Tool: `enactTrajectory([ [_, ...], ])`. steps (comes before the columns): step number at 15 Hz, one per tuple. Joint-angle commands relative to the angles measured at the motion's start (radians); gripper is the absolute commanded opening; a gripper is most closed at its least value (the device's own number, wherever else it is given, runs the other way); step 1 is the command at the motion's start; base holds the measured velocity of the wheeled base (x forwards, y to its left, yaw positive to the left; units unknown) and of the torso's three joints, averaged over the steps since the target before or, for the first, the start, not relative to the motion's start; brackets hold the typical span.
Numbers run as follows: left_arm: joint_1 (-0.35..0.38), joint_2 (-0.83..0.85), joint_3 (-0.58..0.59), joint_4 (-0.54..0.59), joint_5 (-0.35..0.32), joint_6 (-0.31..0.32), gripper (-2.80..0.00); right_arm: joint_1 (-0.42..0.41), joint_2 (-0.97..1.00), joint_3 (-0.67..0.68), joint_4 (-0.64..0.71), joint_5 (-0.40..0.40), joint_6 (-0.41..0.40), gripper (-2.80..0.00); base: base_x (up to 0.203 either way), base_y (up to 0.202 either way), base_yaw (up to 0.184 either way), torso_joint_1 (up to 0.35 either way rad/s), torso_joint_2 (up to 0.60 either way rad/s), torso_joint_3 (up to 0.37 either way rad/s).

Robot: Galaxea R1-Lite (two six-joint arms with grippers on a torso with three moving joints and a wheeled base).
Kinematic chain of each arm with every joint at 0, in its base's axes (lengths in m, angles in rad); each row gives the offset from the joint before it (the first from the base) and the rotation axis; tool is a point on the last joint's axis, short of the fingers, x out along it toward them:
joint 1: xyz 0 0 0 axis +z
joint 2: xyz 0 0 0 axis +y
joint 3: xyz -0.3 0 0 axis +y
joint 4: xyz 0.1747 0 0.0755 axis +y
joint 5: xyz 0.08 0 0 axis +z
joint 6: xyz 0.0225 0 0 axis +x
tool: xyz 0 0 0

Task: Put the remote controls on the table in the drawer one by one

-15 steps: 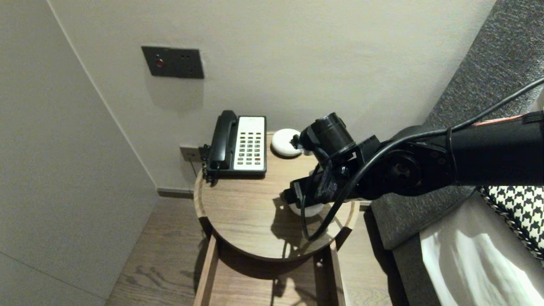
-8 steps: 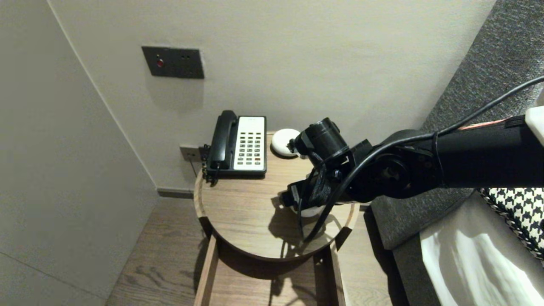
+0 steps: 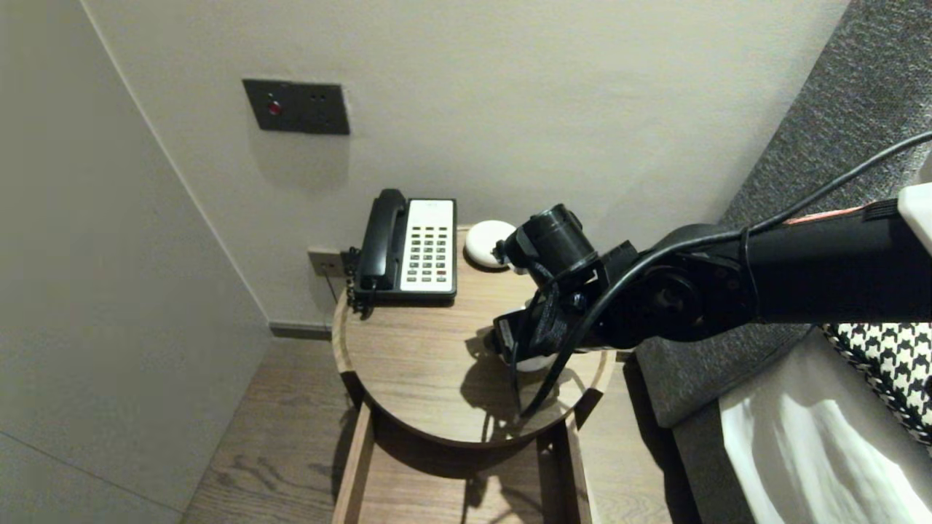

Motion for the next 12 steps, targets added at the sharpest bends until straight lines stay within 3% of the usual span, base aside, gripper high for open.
enactTrajectory([
  [1, 0.001, 0.0, 0.0, 0.0, 0.0, 0.0, -2.8, 0.0, -0.003, 0.005, 0.004, -0.001, 0.003, -2.8, 0.0, 0.0, 0.0, 0.0, 0.0, 0.0],
  [7, 0.001, 0.0, 0.0, 0.0, 0.0, 0.0, -2.8, -0.009, -0.049, -0.006, 0.01, 0.006, 0.021, -2.8, 0.0, 0.0, 0.0, 0.0, 0.0, 0.0],
  [12, 0.001, 0.0, 0.0, 0.0, 0.0, 0.001, -2.8, 0.002, -0.125, 0.001, 0.071, 0.009, 0.1, -2.8, 0.0, 0.0, 0.0, 0.0, 0.0, 0.0],
])
